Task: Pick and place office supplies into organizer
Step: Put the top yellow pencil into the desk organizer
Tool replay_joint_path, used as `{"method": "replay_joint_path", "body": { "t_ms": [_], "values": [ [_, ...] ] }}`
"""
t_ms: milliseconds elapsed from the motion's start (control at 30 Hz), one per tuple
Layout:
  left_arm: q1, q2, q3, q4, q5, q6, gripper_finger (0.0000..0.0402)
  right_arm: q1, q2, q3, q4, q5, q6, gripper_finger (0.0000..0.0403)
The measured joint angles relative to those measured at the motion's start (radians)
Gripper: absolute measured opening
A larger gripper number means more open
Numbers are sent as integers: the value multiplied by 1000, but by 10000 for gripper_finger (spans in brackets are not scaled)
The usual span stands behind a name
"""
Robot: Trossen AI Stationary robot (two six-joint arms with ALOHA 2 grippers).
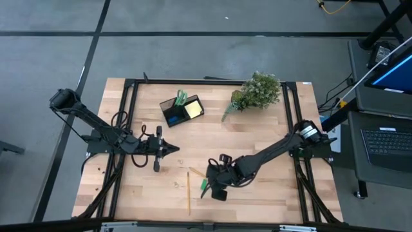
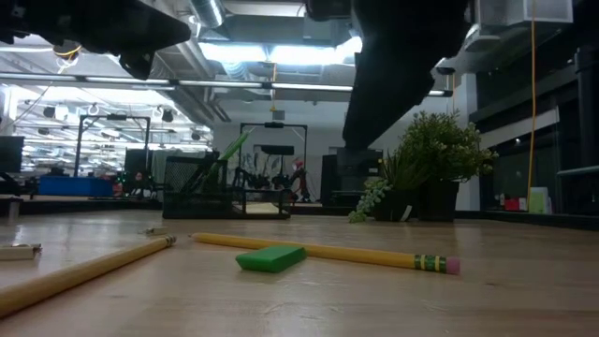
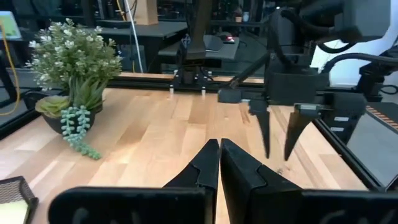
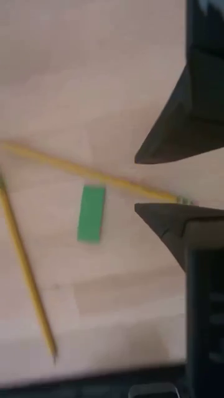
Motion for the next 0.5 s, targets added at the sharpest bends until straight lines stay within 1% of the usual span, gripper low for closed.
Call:
{"method": "replay_joint_path", "body": {
  "t_ms": [200,367,500],
  "values": [
    [0,0,0,0,0,-5,17,-8,11,-19,-8,-3,1,120],
    [0,0,0,-2,-9,-6,18,-6,12,-27,5,-61,31,120],
    [0,0,0,-3,-18,-6,18,5,15,-27,29,-73,34,120]
  ]
}}
